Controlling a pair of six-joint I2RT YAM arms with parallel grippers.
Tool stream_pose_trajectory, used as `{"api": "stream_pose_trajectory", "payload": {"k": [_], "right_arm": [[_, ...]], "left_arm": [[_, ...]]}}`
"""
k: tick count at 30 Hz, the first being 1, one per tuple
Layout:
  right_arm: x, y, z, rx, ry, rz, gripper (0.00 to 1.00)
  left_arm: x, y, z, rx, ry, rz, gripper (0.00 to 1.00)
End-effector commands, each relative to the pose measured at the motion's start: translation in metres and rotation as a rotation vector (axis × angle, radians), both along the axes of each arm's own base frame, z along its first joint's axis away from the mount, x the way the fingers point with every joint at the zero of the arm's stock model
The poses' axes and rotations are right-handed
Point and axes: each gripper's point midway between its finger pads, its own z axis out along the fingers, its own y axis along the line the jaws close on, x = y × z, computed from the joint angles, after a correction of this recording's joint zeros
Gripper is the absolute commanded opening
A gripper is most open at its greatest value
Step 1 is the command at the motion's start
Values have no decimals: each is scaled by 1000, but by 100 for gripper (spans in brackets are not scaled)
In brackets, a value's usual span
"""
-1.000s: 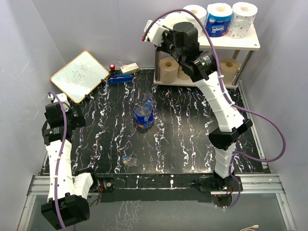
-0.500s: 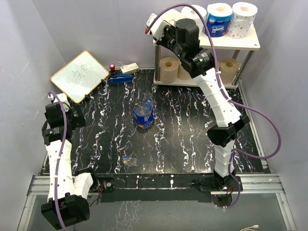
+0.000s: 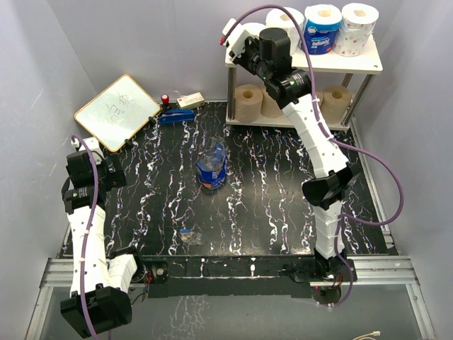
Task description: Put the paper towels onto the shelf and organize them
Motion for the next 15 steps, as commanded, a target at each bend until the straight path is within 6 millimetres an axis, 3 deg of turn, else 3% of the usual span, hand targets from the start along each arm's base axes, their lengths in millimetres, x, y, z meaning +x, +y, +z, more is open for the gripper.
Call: {"api": "stream_pose_trajectory", "payload": {"k": [1,3,9,15], "right_arm": [[-10,-10,71,147,-167,13,0],[-8,-11,69,152,-162,10,0],[-7,-10,71,176,-169,13,29],[-1,-10,69,181,-173,9,42]], "left_arm": [[-2,-1,-1,-3,-6,-3,98],[-2,-1,0,-4,-7,-3,98],[-2,-1,0,-3,-10,-3,98],[-2,-1,0,-3,-11,-3,98]]}}
